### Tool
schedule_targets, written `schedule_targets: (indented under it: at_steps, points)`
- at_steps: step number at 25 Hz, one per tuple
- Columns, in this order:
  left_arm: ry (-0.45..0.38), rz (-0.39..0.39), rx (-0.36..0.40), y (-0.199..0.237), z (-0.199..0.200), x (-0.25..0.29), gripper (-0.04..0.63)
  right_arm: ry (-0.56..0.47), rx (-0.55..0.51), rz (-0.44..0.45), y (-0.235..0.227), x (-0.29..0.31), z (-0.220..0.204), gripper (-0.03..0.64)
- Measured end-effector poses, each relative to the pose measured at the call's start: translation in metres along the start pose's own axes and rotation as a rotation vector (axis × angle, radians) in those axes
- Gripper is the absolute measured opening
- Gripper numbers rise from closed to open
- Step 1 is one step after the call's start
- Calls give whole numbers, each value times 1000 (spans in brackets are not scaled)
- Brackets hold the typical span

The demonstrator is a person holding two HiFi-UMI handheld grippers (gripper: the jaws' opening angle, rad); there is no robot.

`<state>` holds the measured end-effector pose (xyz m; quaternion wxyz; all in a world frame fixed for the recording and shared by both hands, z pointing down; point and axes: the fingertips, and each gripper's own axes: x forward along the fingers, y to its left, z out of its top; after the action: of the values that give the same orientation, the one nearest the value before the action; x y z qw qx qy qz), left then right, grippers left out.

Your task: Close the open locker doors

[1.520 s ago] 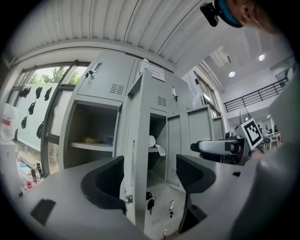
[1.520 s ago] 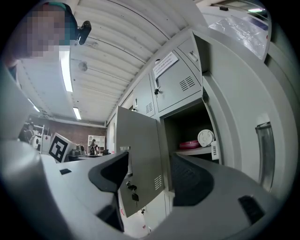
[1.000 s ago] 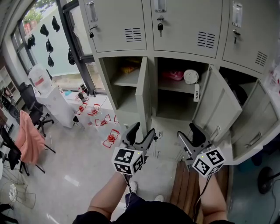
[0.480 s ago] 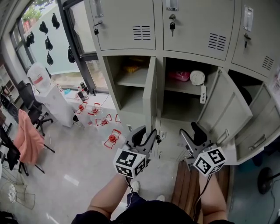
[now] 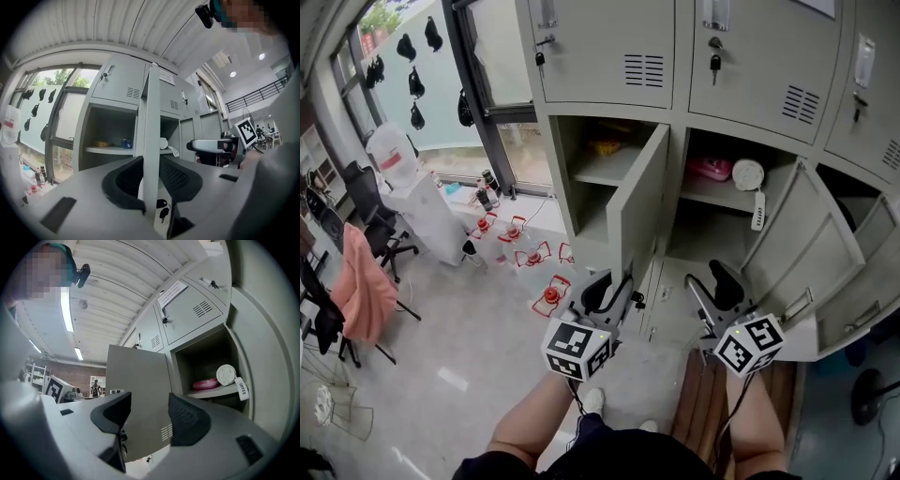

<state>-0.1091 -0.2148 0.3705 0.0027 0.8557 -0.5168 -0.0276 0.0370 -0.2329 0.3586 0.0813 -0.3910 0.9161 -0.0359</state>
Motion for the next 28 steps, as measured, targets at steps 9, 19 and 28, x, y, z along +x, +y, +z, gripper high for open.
schedule_targets:
  at_steps: [9, 19, 28]
  points:
    - [13, 31, -10, 56, 2, -11, 120, -5, 4, 6, 25, 42, 0, 238]
    - [7, 25, -27, 112, 4, -10, 133, -9, 15, -11, 40, 87, -6, 236]
    - [1, 28, -29, 158, 4, 2, 143, -13, 28, -31, 40, 123, -10, 233]
